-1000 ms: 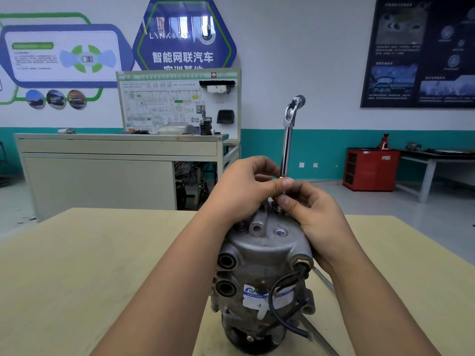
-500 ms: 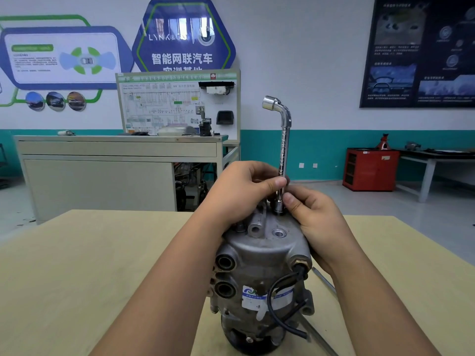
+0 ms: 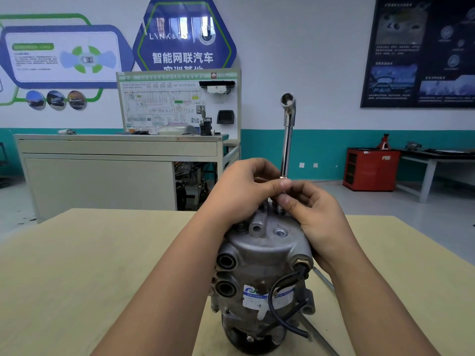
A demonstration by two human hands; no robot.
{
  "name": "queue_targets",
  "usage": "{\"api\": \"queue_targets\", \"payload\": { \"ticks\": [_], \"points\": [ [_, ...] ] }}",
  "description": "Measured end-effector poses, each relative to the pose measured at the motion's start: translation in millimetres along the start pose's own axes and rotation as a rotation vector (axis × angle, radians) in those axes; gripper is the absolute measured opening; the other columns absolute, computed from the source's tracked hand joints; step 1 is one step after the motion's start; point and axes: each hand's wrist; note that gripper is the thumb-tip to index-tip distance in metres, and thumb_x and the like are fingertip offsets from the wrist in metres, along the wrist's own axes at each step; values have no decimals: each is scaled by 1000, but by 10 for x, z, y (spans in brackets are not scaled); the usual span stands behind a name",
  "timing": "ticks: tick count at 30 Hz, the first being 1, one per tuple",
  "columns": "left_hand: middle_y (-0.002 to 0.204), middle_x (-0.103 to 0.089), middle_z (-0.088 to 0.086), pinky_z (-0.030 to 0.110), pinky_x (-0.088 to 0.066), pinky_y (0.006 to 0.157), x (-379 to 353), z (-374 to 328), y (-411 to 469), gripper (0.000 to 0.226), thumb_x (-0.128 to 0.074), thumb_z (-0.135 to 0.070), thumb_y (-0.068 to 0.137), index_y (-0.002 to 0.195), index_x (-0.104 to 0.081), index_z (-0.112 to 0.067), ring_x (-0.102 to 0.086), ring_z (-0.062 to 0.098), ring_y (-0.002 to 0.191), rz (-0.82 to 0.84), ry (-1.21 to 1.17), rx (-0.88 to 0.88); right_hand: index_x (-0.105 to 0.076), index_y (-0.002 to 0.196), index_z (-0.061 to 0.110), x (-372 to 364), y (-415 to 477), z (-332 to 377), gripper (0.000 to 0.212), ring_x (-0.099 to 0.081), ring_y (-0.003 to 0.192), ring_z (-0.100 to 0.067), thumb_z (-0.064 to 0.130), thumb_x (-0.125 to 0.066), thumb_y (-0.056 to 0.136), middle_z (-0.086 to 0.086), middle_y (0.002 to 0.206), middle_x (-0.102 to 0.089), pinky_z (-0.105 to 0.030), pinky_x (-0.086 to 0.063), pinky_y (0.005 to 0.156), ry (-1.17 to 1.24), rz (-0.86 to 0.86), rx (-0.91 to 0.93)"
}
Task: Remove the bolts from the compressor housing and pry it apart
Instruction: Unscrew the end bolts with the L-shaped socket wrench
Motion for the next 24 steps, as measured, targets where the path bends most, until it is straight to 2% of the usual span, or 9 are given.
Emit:
{"api": "queue_targets", "payload": {
  "ticks": [3,8,11,14,17,19,21,24],
  "points": [
    [95,-73,-7,29,-51,91,13,-15,-7,11,-64,-25,91,97,-71,-21,-66,5,94,25,-18,-21,-67,83,22,-10,-3,0,21,-66,75,-5,3,-59,87,7,76,-71,-23,-50,69,0,7,-3],
    [99,-74,-9,25,-47,97,24,-38,-23,20,-55,-16,96,95,-69,-31,-65,1,101,59,-70,-39,-72,79,25,-14,-9,-1,31,-67,82,-12,4,-54,91,2,82,-73,-33,-51,77,6,2,-23],
    [92,-74,-10,21,-50,89,16,-38,-14,16,-58,-17,95,91,-70,-27,-67,4,93,57,-47,-44,-74,81,27,-16,-16,12,34,-68,92,-21,5,-51,92,-2,91,-74,-39,-52,85,27,19,-38],
    [88,-73,-10,20,-51,82,9,-25,1,7,-62,-21,92,91,-69,-20,-67,6,86,32,-33,-39,-76,80,31,-24,-23,21,38,-68,94,-20,8,-50,94,-1,92,-74,-38,-53,87,18,28,-36],
    [90,-73,-4,22,-51,81,-1,-11,15,8,-66,-25,89,92,-68,-19,-67,8,86,17,-10,-22,-73,82,30,-33,-28,32,23,-68,93,-15,17,-57,90,3,91,-74,-35,-53,84,-40,39,-13],
    [83,-71,-8,16,-49,74,-5,-5,15,5,-68,-27,87,86,-66,-23,-65,2,78,12,-7,-17,-69,84,28,-26,-23,36,9,-69,88,-10,22,-65,81,5,89,-74,-30,-53,79,-58,46,-5],
    [69,-66,-14,7,-43,62,-7,-7,12,12,-70,-27,85,77,-61,-27,-58,-9,63,1,-3,-18,-66,86,22,-11,-10,20,13,-69,83,-11,20,-70,74,2,84,-73,-28,-52,74,-50,22,2],
    [66,-63,-16,4,-40,59,-5,-6,10,14,-71,-27,84,75,-60,-28,-55,-12,59,-10,9,-20,-65,85,20,-6,1,-5,12,-68,79,-8,9,-68,80,2,80,-72,-22,-53,69,-39,5,16]
  ]
}}
Point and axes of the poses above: each hand's wrist, its own y-axis towards the middle knuckle, its own x-axis out of the back of the hand, z = x × y
